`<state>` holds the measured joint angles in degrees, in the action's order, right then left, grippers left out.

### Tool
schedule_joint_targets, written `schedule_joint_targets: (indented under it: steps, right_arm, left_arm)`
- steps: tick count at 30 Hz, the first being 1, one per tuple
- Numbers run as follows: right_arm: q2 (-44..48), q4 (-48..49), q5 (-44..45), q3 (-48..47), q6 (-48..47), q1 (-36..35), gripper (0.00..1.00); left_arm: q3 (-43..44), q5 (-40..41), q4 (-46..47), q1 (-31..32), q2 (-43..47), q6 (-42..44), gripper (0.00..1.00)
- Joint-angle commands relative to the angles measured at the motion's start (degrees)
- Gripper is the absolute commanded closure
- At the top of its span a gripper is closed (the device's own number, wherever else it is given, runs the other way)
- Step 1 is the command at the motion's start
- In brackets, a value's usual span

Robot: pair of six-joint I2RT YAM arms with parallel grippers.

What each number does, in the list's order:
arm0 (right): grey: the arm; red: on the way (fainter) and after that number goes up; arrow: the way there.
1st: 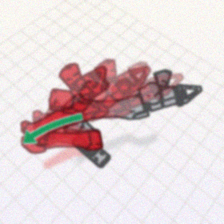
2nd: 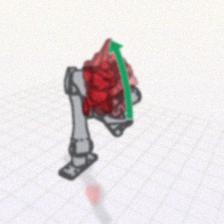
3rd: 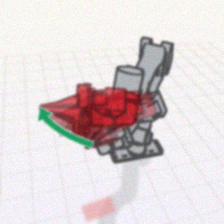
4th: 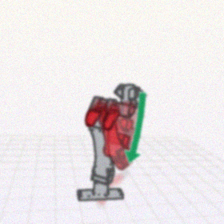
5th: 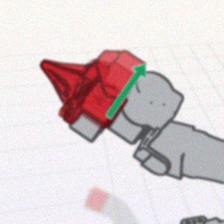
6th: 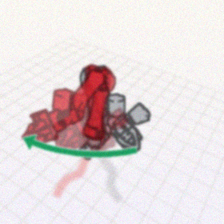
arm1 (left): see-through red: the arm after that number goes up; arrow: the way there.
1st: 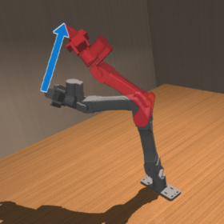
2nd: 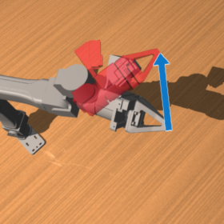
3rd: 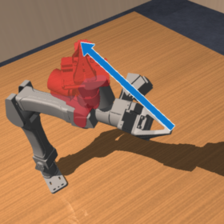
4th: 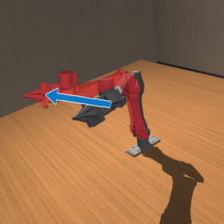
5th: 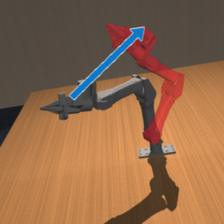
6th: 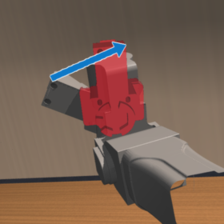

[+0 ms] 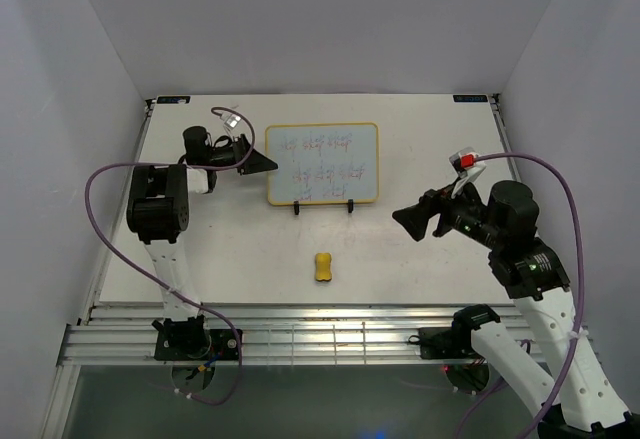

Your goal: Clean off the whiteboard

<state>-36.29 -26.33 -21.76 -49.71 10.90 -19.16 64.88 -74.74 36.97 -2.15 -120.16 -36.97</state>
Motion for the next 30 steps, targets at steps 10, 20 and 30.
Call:
schedule_joint_targets:
  steps: [10,20,30]
  right_arm:
    - [-1.7,2.7,-7.2,2.1,-0.3,-0.2,0.08]
    - [-3.0,5.0,-7.5,3.9,0.6,-0.2,0.1]
    - [-7.1,9.0,-4.1,7.2,6.3,-3.0,0.1]
  left_arm:
    - [4.8,-5.0,17.8,3.4,-6.0,-10.3,0.6]
    - [4.4,-5.9,37.2,2.4,-11.4,-24.5,1.0]
    - [4.2,-2.7,32.2,2.3,-5.8,-18.8,1.0]
